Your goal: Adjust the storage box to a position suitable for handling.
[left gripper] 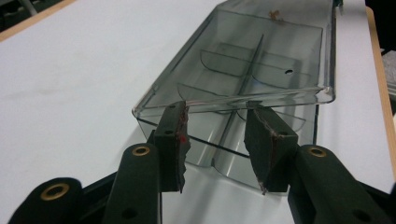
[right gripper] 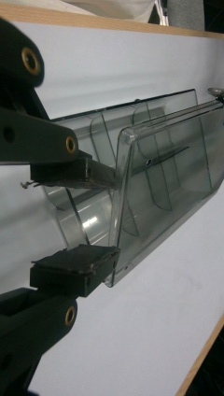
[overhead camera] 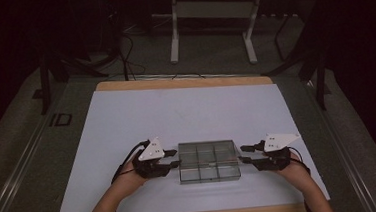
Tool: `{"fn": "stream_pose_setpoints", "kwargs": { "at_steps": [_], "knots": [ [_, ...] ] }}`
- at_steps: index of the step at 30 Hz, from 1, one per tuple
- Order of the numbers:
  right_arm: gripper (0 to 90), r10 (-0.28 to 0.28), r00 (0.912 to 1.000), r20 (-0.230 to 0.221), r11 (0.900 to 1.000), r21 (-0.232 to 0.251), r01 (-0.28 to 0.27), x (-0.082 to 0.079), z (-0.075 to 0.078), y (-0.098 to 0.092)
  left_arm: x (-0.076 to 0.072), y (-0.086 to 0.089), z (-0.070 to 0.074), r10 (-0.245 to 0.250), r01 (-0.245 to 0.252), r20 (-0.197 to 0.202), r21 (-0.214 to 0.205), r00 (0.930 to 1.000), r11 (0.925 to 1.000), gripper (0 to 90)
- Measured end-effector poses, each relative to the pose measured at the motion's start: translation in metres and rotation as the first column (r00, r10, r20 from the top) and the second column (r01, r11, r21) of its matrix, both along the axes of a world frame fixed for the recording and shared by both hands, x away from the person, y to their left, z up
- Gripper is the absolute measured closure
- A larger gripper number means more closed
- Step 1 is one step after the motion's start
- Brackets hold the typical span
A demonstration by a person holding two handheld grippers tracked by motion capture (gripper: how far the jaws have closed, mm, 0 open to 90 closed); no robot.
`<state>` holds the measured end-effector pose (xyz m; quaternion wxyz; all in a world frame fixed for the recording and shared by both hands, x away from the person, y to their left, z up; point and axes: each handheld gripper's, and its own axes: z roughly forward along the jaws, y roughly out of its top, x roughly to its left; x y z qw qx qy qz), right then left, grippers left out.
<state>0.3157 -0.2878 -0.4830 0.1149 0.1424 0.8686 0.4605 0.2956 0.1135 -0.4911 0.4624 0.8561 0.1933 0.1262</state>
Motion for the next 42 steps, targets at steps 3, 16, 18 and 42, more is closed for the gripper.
{"fn": "stream_pose_setpoints", "kwargs": {
  "at_steps": [3, 16, 18, 42],
  "knots": [
    [62.8, -0.004, 1.0, 0.002, 1.0, 0.002, 0.004, 0.001, 0.001, 0.001, 0.0, -0.003, 0.001, 0.009, -0.009, 0.01, -0.001, 0.9999, 1.0, 60.3],
    [68.3, -0.038, 0.9984, 0.041, 0.9992, 0.014, 0.037, 0.008, -0.002, 0.009, 0.007, -0.006, -0.002, 0.042, -0.042, 0.026, -0.004, 0.9988, 0.9991, 65.5],
    [70.2, -0.049, 0.9976, 0.048, 0.9985, 0.026, 0.048, 0.009, -0.001, 0.009, 0.008, -0.007, -0.002, 0.054, -0.053, 0.034, -0.01, 0.998, 0.9985, 66.9],
    [80.3, -0.193, 0.9778, 0.082, 0.9746, 0.131, 0.182, 0.027, 0.006, 0.016, 0.029, -0.015, 0.001, 0.214, -0.208, 0.071, -0.089, 0.9741, 0.9741, 79.6]
  ]
}}
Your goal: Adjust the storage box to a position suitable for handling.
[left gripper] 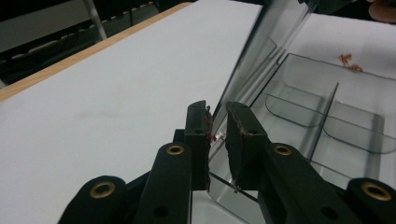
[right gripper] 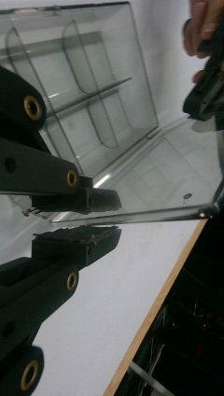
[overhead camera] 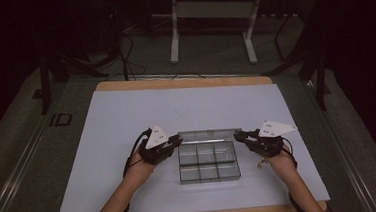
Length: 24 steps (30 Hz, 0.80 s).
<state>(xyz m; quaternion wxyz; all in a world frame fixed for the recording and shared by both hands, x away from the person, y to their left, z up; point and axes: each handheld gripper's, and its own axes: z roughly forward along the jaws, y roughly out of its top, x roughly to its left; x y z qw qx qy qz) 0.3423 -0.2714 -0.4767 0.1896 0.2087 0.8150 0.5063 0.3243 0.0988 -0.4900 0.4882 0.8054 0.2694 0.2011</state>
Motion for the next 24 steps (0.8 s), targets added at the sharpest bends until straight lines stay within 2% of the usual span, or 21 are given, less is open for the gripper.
{"fn": "stream_pose_setpoints", "kwargs": {
  "at_steps": [4, 9, 16, 24],
  "knots": [
    [80.0, -0.018, 0.9998, -0.007, 0.9996, 0.021, 0.019, 0.004, -0.001, 0.002, 0.004, -0.001, 0.0, 0.009, -0.009, -0.004, -0.012, 1.0, 0.9999, 79.9],
    [79.3, -0.04, 0.9992, -0.007, 0.9992, -0.001, 0.04, 0.008, -0.003, 0.008, 0.007, -0.003, -0.001, 0.022, -0.022, -0.008, -0.02, 0.9997, 0.9995, 79.9],
    [78.3, -0.08, 0.9966, -0.017, 0.9967, 0.009, 0.08, 0.013, -0.004, 0.012, 0.012, -0.003, -0.003, 0.04, -0.041, -0.02, -0.05, 0.999, 0.9979, 79.9],
    [75.9, -0.114, 0.9933, -0.02, 0.9935, -0.003, 0.114, 0.016, -0.004, 0.016, 0.017, -0.003, -0.005, 0.057, -0.06, -0.034, -0.07, 0.9978, 0.9958, 79.7]
  ]
}}
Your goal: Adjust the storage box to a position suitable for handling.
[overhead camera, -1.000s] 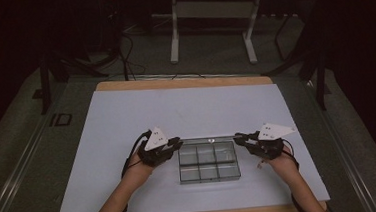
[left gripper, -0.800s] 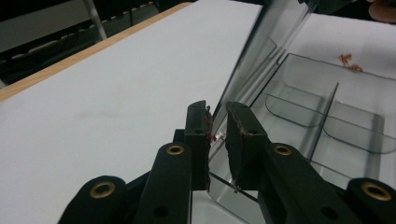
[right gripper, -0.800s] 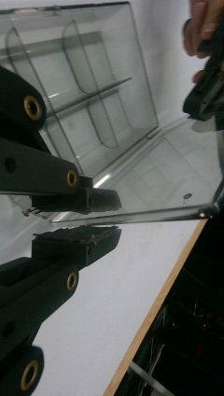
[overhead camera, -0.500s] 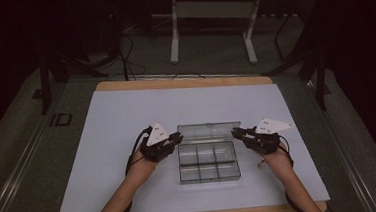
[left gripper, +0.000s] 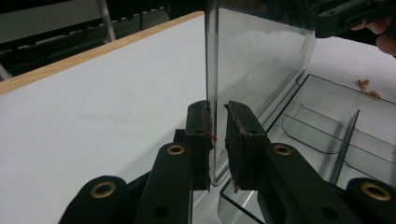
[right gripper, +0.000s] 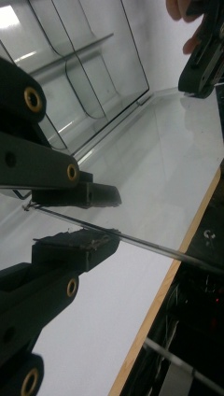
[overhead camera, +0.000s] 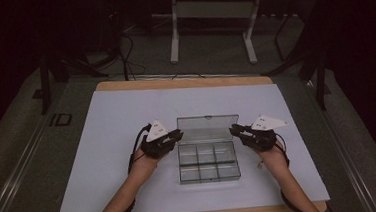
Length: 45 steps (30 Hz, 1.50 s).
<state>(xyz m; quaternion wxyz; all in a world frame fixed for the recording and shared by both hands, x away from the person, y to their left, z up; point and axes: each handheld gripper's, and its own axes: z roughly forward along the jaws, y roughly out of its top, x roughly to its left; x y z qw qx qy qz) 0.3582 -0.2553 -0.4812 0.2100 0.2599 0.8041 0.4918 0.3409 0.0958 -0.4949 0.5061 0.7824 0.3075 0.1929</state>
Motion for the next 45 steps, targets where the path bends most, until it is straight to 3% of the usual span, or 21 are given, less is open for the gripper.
{"fn": "stream_pose_setpoints", "kwargs": {
  "at_steps": [3, 9, 20, 25, 27, 39, 45],
  "knots": [
    [75.2, -0.021, 0.9998, 0.001, 0.9997, -0.01, 0.021, 0.001, 0.0, 0.003, 0.002, 0.0, -0.001, 0.01, -0.01, -0.007, -0.011, 0.9999, 0.9999, 79.6],
    [74.1, -0.063, 0.9972, -0.041, 0.998, 0.005, 0.063, 0.006, -0.001, 0.006, 0.008, -0.001, -0.003, 0.03, -0.03, -0.029, -0.028, 0.9991, 0.9991, 79.0],
    [68.4, -0.133, 0.9836, -0.121, 0.9907, 0.009, 0.135, 0.015, -0.003, 0.015, 0.017, -0.002, -0.008, 0.049, -0.053, -0.076, -0.064, 0.9959, 0.9965, 74.6],
    [67.1, -0.144, 0.9806, -0.132, 0.9887, 0.022, 0.148, 0.017, -0.007, 0.016, 0.02, -0.003, -0.011, 0.055, -0.063, -0.103, -0.073, 0.9931, 0.9953, 73.1],
    [65.9, -0.15, 0.9791, -0.138, 0.9877, 0.023, 0.154, 0.017, -0.008, 0.016, 0.021, -0.004, -0.012, 0.058, -0.065, -0.113, -0.061, 0.992, 0.9961, 71.0],
    [62.0, -0.173, 0.9629, -0.207, 0.9824, 0.032, 0.184, 0.025, -0.014, 0.018, 0.027, -0.004, -0.018, 0.073, -0.09, -0.174, -0.086, 0.982, 0.9922, 67.3],
    [58.3, -0.194, 0.9567, -0.217, 0.9807, -0.016, 0.195, 0.029, -0.014, 0.022, 0.031, -0.005, -0.021, 0.08, -0.099, -0.211, -0.079, 0.9741, 0.9919, 63.9]
  ]
}}
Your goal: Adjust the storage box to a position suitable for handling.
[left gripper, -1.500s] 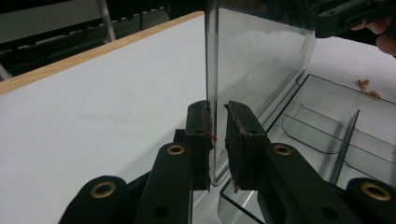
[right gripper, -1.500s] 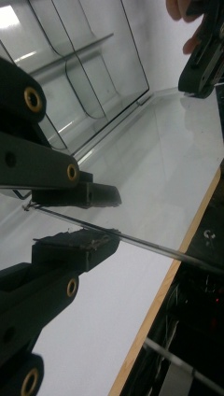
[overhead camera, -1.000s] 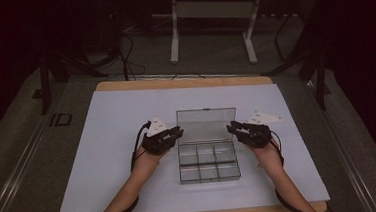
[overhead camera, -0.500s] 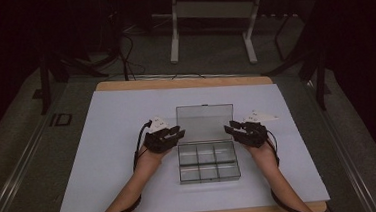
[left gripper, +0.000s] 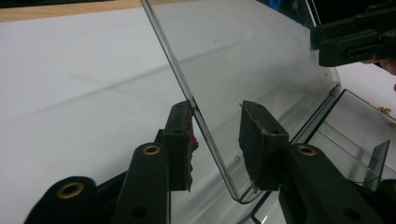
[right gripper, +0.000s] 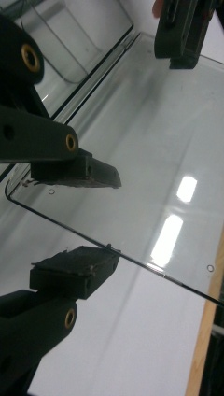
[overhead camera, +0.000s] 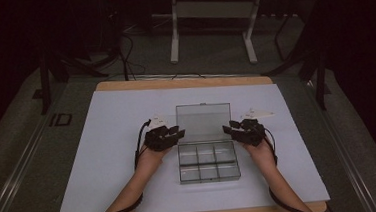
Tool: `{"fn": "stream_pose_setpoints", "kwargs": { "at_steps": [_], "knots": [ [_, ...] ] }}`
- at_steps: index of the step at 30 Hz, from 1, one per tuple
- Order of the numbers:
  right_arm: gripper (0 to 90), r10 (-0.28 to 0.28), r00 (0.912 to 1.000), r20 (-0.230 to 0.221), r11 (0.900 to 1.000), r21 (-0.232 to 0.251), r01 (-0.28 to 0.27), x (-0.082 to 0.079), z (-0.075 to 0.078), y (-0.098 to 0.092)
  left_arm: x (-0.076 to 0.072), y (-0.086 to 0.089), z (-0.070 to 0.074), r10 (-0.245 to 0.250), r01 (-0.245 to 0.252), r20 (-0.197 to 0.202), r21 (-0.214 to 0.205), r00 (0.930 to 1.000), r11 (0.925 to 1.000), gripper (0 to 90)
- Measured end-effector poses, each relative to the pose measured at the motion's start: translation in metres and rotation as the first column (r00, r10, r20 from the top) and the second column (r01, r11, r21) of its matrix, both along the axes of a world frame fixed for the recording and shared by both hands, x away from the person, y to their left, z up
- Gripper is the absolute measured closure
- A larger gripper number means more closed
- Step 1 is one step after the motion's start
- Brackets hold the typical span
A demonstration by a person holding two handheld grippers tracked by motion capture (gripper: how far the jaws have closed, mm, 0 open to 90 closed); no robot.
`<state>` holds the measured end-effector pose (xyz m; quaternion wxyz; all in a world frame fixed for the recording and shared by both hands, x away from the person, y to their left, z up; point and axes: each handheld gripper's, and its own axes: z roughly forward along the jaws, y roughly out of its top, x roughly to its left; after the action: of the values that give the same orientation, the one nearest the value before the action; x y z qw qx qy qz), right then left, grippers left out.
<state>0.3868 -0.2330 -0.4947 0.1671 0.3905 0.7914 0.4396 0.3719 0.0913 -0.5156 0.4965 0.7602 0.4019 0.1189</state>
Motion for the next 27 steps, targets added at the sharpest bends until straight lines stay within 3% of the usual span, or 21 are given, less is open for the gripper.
{"fn": "stream_pose_setpoints", "kwargs": {
  "at_steps": [2, 9, 13, 15, 21, 24, 27],
  "knots": [
    [56.7, -0.009, 0.9998, -0.017, 0.9999, -0.014, 0.008, 0.001, -0.001, 0.001, 0.0, -0.001, -0.002, 0.008, -0.008, -0.006, 0.002, 0.9999, 1.0, 61.0],
    [55.0, -0.018, 0.9945, -0.103, 0.9995, 0.023, 0.021, 0.008, -0.004, -0.001, 0.004, 0.001, -0.004, 0.016, -0.017, -0.057, -0.021, 0.9983, 0.9996, 59.7],
    [54.1, -0.019, 0.9919, -0.126, 0.9997, 0.014, 0.02, 0.009, -0.004, 0.0, 0.005, 0.001, -0.004, 0.013, -0.015, -0.073, -0.028, 0.9972, 0.9995, 59.7],
    [51.8, -0.017, 0.9891, -0.146, 0.9997, 0.014, 0.019, 0.01, -0.004, 0.001, 0.005, -0.001, -0.006, 0.006, -0.007, -0.085, -0.008, 0.9963, 0.9999, 55.4],
    [51.2, -0.029, 0.9828, -0.182, 0.9992, 0.022, 0.034, 0.013, -0.006, 0.001, 0.006, 0.0, -0.008, 0.013, -0.018, -0.123, -0.037, 0.9923, 0.9991, 54.2],
    [50.3, -0.037, 0.9782, -0.204, 0.999, 0.017, 0.041, 0.014, -0.006, 0.002, 0.008, -0.001, -0.008, 0.028, -0.029, -0.138, -0.004, 0.99, 0.9996, 50.0],
    [50.0, -0.027, 0.9745, -0.223, 0.9994, -0.026, 0.022, 0.015, -0.011, 0.007, 0.006, -0.006, -0.011, 0.013, -0.009, -0.128, 0.029, 0.9917, 0.9995, 48.3]
  ]
}}
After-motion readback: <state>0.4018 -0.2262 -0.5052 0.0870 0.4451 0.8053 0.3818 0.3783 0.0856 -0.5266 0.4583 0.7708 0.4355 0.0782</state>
